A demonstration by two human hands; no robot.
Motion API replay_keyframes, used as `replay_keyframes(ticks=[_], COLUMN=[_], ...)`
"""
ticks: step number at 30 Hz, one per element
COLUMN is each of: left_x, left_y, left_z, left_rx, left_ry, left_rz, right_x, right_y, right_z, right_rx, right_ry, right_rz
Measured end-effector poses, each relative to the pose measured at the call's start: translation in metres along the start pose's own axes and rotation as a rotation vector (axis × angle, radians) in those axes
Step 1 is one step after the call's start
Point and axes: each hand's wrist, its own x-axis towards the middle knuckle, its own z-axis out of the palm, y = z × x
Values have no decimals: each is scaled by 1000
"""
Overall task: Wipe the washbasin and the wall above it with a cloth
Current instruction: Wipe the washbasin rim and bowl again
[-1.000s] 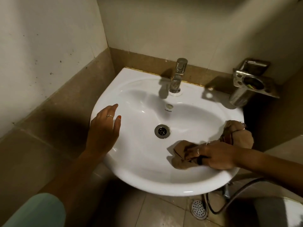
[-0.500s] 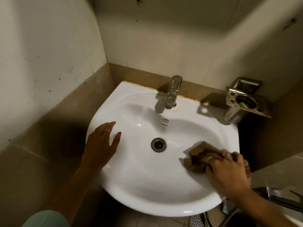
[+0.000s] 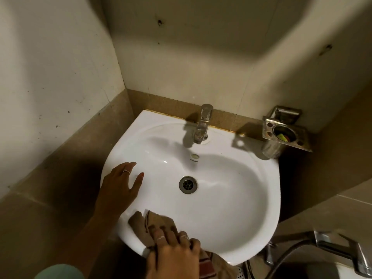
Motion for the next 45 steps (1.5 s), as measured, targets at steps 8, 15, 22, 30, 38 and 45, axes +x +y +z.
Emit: replay_keyframes(ticks=[8,15,22,30,38,45], left_x=[-1,-2,1,5,5,2], left_y=[3,5,5,4,8,11], left_z=[-4,-5,-4,-3,-3,-5], left_rx=[-13,-8,-12,0,22,39], left_ry=[-11,-43,-67,-85,-98,-80], left_rz=[-23,-25,-42,-40,-41,-45], right_x=[-19,14,82,149,176,182], right_y=[107,221,224,217,210,193], right_z=[-56,-67,-75,-73,-78,-85], right_rx=[-210,-116,-216,-540,-516,-159], right_ry=[171,307,268,180,120,169], right_rz=[-198,-24,49,-330,-445,-127])
